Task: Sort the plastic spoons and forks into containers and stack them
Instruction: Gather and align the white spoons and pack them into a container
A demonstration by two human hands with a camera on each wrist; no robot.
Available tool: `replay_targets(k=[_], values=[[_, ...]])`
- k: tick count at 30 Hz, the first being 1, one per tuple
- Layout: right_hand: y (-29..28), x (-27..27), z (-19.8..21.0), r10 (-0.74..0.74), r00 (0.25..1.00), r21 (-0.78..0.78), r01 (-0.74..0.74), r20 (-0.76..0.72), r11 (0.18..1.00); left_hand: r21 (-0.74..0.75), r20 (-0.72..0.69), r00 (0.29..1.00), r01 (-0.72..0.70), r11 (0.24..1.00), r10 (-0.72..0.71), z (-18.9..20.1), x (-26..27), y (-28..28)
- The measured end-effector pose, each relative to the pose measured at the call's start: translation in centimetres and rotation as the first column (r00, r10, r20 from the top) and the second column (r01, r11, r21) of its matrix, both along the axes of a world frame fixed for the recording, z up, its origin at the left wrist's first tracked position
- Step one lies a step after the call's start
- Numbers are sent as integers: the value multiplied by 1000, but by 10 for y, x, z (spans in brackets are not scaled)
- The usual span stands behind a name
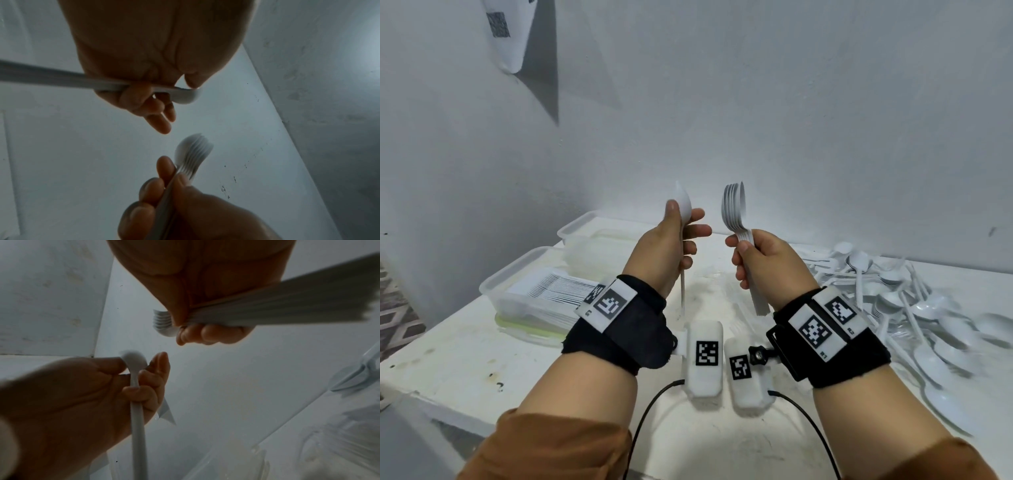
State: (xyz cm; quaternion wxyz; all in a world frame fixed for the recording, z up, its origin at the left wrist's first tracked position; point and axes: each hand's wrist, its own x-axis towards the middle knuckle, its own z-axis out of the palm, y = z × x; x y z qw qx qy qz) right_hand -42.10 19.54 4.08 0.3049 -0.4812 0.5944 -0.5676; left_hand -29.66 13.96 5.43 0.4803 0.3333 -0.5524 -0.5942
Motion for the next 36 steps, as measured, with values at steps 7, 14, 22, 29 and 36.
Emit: replay_targets(k=[7,14,22,29,36], values=[[13,-14,-1,21,1000,-23,-21,-11,1000,-116,127,989,-66,991,81,-3,-17,6],[15,-22,13,84,992,-35,-88,-91,996,-113,55,997,-51,992,58,2,-26,10],[2,-12,25,73,961,-47,-89,-266,995,-138,46,999,15,990,-9,11,-21,5],[-21,8,35,162,955,0,-167,-249,986,-212,78,997,27,977,-10,19,5,-19],[-59,44,48,193,909,52,-187,-370,981,-277,200,978,108,955,-52,45,59,-61]])
